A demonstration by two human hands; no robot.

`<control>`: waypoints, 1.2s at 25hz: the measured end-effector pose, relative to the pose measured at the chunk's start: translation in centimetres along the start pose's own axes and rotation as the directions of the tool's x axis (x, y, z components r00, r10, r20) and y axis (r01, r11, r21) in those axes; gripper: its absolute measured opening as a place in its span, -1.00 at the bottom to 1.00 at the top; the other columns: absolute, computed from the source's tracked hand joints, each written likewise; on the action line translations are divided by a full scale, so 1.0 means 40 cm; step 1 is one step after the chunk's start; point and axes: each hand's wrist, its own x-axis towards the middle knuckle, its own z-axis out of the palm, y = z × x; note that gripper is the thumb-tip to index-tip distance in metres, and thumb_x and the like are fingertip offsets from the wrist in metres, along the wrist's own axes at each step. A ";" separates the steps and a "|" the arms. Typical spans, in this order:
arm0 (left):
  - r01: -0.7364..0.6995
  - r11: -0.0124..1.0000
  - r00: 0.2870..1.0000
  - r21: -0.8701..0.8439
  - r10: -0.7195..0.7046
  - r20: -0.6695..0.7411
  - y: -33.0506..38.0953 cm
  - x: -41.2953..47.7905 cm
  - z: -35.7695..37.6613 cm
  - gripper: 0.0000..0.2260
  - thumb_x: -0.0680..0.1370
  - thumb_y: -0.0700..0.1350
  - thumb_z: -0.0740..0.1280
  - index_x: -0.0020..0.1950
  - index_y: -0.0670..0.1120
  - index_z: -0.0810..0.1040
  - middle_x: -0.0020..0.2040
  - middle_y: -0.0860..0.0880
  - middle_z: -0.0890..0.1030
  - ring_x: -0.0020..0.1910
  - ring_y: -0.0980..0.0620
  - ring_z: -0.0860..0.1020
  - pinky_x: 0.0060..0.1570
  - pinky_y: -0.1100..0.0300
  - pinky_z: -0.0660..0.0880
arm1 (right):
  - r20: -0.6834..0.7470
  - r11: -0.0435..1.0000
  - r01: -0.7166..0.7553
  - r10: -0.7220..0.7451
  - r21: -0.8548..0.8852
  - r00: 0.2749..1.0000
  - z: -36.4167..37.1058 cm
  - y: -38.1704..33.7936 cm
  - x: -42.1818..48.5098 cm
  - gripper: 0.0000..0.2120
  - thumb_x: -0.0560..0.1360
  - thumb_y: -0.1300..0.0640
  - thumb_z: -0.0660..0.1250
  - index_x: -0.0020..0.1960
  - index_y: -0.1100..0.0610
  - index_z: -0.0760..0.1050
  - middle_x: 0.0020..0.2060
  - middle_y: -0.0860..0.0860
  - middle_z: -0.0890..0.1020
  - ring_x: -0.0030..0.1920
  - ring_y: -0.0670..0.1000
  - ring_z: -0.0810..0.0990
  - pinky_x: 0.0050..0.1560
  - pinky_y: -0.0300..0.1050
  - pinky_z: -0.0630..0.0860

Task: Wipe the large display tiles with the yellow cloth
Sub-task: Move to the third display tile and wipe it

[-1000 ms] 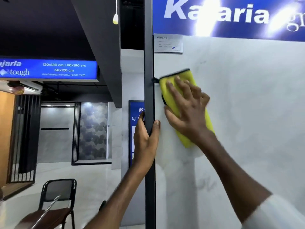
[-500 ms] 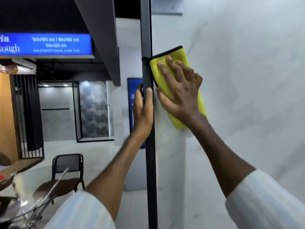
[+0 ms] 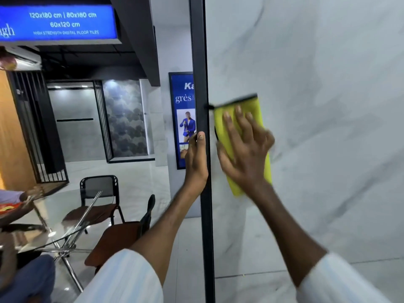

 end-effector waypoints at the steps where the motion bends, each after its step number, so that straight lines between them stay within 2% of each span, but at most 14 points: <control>1: 0.008 1.000 1.000 -0.002 -0.008 -0.003 0.004 0.004 0.003 -0.82 0.78 0.05 0.14 0.05 0.30 0.44 0.06 0.41 0.48 0.05 0.64 0.40 0.38 0.27 0.23 | 0.026 1.000 -0.028 0.028 -0.002 0.999 -0.003 -0.011 -0.130 -0.37 0.56 -0.11 0.31 0.60 0.02 0.35 0.61 0.04 0.30 0.56 0.13 0.30 0.30 0.35 0.33; 4: 0.018 1.000 1.000 -0.011 -0.018 -0.006 0.013 -0.003 0.007 -0.82 0.78 0.01 0.14 0.05 0.29 0.40 0.05 0.38 0.45 -0.03 0.65 0.41 0.17 0.48 0.27 | 0.193 0.999 -0.043 0.045 -0.014 0.980 -0.024 -0.068 -0.489 -0.36 0.54 -0.10 0.30 0.59 0.00 0.32 0.64 -0.02 0.21 0.54 0.12 0.28 0.28 0.36 0.28; 6: 0.029 0.999 1.000 -0.017 -0.029 0.001 0.014 -0.006 0.011 -0.82 0.78 0.01 0.14 0.07 0.30 0.39 0.05 0.38 0.44 -0.05 0.68 0.40 0.08 0.55 0.27 | 0.248 0.999 -0.038 0.033 0.017 0.968 -0.032 -0.083 -0.562 -0.36 0.53 -0.14 0.27 0.59 -0.04 0.31 0.63 -0.03 0.23 0.54 0.10 0.26 0.22 0.36 0.30; 8: 0.017 0.999 1.000 -0.031 -0.017 -0.013 0.005 -0.004 0.006 -0.86 0.78 0.01 0.14 0.11 0.26 0.41 0.08 0.40 0.43 -0.02 0.67 0.40 0.13 0.55 0.26 | 0.214 0.998 -0.016 0.004 0.056 0.977 -0.022 -0.071 -0.486 -0.36 0.52 -0.15 0.26 0.59 -0.06 0.31 0.59 0.00 0.30 0.52 0.10 0.29 0.20 0.35 0.32; 10: -0.009 1.000 1.000 -0.025 0.009 -0.027 -0.004 0.008 0.004 -0.90 0.77 0.04 0.16 0.23 0.18 0.44 0.13 0.38 0.46 0.13 0.52 0.43 0.31 0.40 0.28 | 0.152 0.998 0.002 -0.012 0.062 0.988 -0.014 -0.056 -0.328 -0.34 0.52 -0.15 0.26 0.60 -0.06 0.30 0.58 0.02 0.32 0.52 0.12 0.31 0.24 0.30 0.33; 12: 0.005 0.997 1.000 -0.076 -0.006 -0.009 -0.010 0.014 0.008 -0.74 0.73 0.12 0.19 0.30 0.03 0.52 0.20 0.17 0.59 0.29 0.20 0.52 0.44 0.19 0.33 | 0.096 0.997 -0.038 0.032 0.064 0.995 -0.005 -0.045 -0.183 -0.33 0.50 -0.13 0.32 0.59 -0.03 0.35 0.58 0.04 0.34 0.51 0.12 0.33 0.24 0.29 0.33; 14: 0.006 0.997 1.000 -0.081 -0.007 -0.006 -0.006 0.007 0.005 -0.64 0.65 0.20 0.20 0.28 0.00 0.55 0.22 0.06 0.62 0.35 0.09 0.54 0.46 0.15 0.37 | 0.040 0.996 -0.062 0.060 0.061 0.997 -0.003 -0.043 -0.135 -0.35 0.49 -0.10 0.37 0.55 0.00 0.42 0.56 0.06 0.40 0.50 0.11 0.35 0.25 0.29 0.35; 16: -0.012 0.999 1.000 -0.044 0.011 -0.017 -0.017 0.014 0.005 -0.81 0.69 0.15 0.20 0.20 0.13 0.52 0.17 0.23 0.56 0.29 0.35 0.51 0.38 0.33 0.36 | 0.038 0.998 -0.032 0.030 0.046 0.999 -0.003 -0.045 -0.189 -0.39 0.51 -0.09 0.38 0.54 0.01 0.44 0.55 0.05 0.41 0.50 0.09 0.34 0.24 0.29 0.36; 17: -0.024 0.998 1.000 -0.059 0.023 -0.009 -0.017 0.013 0.006 -0.90 0.74 0.07 0.19 0.13 0.18 0.49 0.10 0.30 0.53 0.15 0.52 0.49 0.25 0.46 0.35 | 0.050 0.999 -0.024 0.022 0.047 0.999 -0.005 -0.046 -0.246 -0.40 0.53 -0.10 0.36 0.54 0.01 0.44 0.55 0.05 0.41 0.50 0.09 0.33 0.24 0.29 0.36; 18: -0.022 0.994 1.000 -0.106 0.022 -0.003 -0.009 0.009 0.007 -0.84 0.77 -0.01 0.17 0.07 0.21 0.47 0.03 0.33 0.51 0.03 0.60 0.47 0.14 0.52 0.35 | 0.069 0.999 -0.028 0.024 0.047 0.997 -0.006 -0.050 -0.317 -0.41 0.55 -0.11 0.33 0.55 -0.01 0.42 0.55 0.04 0.40 0.51 0.09 0.32 0.27 0.30 0.34; 21: -0.022 0.995 1.000 -0.096 0.022 0.009 -0.003 -0.003 0.006 -0.75 0.78 -0.10 0.15 0.01 0.23 0.43 -0.04 0.33 0.48 -0.09 0.61 0.47 0.04 0.56 0.34 | 0.206 0.997 -0.070 0.063 0.026 0.977 -0.017 -0.080 -0.558 -0.37 0.54 -0.14 0.29 0.58 -0.06 0.31 0.58 -0.01 0.32 0.52 0.08 0.27 0.40 0.20 0.18; 24: -0.030 0.992 0.999 -0.119 0.031 0.011 0.006 -0.008 0.003 -0.78 0.78 -0.09 0.15 0.04 0.23 0.41 0.01 0.33 0.47 -0.08 0.63 0.46 0.03 0.58 0.33 | 0.290 0.995 -0.092 0.081 0.024 0.954 -0.032 -0.098 -0.683 -0.34 0.50 -0.16 0.32 0.57 -0.06 0.31 0.60 -0.05 0.25 0.51 0.08 0.25 0.38 0.16 0.15; 27: 0.000 0.996 1.000 -0.095 0.001 0.007 -0.005 -0.043 -0.004 -0.85 0.78 -0.07 0.13 0.16 0.19 0.40 0.08 0.35 0.43 -0.04 0.65 0.43 0.05 0.60 0.32 | 0.284 0.997 -0.052 0.035 0.053 0.958 -0.047 -0.070 -0.650 -0.34 0.49 -0.17 0.34 0.56 -0.10 0.32 0.58 -0.06 0.25 0.51 0.05 0.22 0.28 0.19 0.23; 30: 0.089 0.996 0.995 -0.012 -0.089 0.041 -0.085 -0.159 -0.038 -0.83 0.79 0.01 0.09 0.38 0.17 0.32 0.19 0.44 0.33 0.01 0.76 0.33 0.07 0.68 0.24 | 0.259 0.989 -0.131 0.111 0.062 0.959 -0.054 -0.034 -0.576 -0.33 0.50 -0.16 0.37 0.57 -0.11 0.29 0.58 -0.05 0.24 0.53 0.03 0.20 0.25 0.24 0.29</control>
